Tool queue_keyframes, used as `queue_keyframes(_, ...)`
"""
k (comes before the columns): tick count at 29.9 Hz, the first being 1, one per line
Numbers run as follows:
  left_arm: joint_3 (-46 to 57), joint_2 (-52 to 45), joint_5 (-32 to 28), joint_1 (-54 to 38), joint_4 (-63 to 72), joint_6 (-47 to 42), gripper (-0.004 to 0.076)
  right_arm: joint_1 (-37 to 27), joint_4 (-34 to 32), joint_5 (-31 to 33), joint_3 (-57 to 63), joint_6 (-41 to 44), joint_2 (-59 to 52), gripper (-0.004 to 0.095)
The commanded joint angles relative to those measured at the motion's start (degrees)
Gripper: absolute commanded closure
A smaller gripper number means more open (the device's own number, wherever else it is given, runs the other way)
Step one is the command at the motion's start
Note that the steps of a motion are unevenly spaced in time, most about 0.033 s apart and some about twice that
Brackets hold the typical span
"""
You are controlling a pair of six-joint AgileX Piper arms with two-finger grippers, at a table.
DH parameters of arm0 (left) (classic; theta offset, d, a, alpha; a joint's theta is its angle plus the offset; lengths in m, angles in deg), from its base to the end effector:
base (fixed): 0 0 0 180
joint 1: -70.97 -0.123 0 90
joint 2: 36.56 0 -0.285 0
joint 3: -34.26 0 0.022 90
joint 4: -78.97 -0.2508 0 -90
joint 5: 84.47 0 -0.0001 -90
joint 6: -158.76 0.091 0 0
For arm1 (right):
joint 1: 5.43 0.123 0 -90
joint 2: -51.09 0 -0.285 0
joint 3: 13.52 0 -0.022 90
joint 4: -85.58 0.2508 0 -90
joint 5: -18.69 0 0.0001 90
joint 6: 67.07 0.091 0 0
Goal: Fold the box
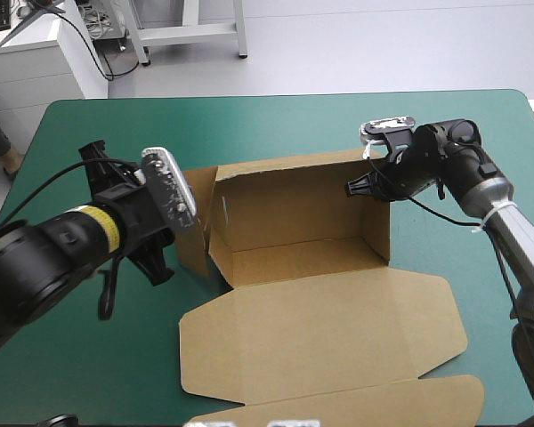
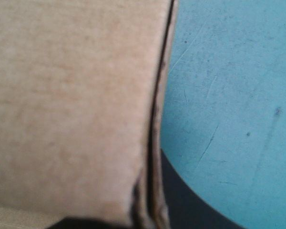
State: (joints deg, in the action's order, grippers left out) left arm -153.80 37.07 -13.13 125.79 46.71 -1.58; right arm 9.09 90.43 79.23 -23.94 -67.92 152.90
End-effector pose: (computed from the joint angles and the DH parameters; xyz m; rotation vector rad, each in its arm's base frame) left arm 0.1503 -0.1333 0.4658 1.3273 1.8041 0.3959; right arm 0.3394 0.0948 0.3378 -0.3249 2.6389 0.1902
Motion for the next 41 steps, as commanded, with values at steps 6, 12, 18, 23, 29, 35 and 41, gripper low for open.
queue_keyframes(6,2.4,5.1,-9.1,-34.1,25.4,-1.7,0.047,-0.6,-0.5,-1.9,-3.3,-0.6,4.2,0.0927)
queue_keyframes(12,7.1,1.5,-11.2,-51.0,44.8,3.0,0.05,-0.6,-0.8,-5.3,-3.3,-1.7,10.1,0.0927)
queue_keyframes(18,18.9,-7.7,-15.7,-52.5,54.0,9.4,0.0566,-0.6,-0.8,-6.1,-3.3,-2.1,15.3,0.0927)
queue_keyframes(23,35.3,-20.2,-25.0,-52.5,54.4,9.9,0.0698,-0.6,-1.8,-6.7,-3.3,-2.2,16.5,0.0927)
queue_keyframes(29,49.3,-36.7,-31.4,-52.5,52.8,8.4,0.0732,-0.6,-2.6,-6.6,-5.6,-2.2,16.5,0.0927)
queue_keyframes(35,55.0,-45.1,-32.8,-51.6,52.5,7.5,0.0732,-0.6,-2.4,-6.1,-8.8,-2.2,16.5,0.0927)
queue_keyframes(41,55.4,-45.1,-33.2,-41.7,40.2,-2.8,0.0732,-0.6,-2.5,-4.6,-11.4,-2.3,16.5,0.0864)
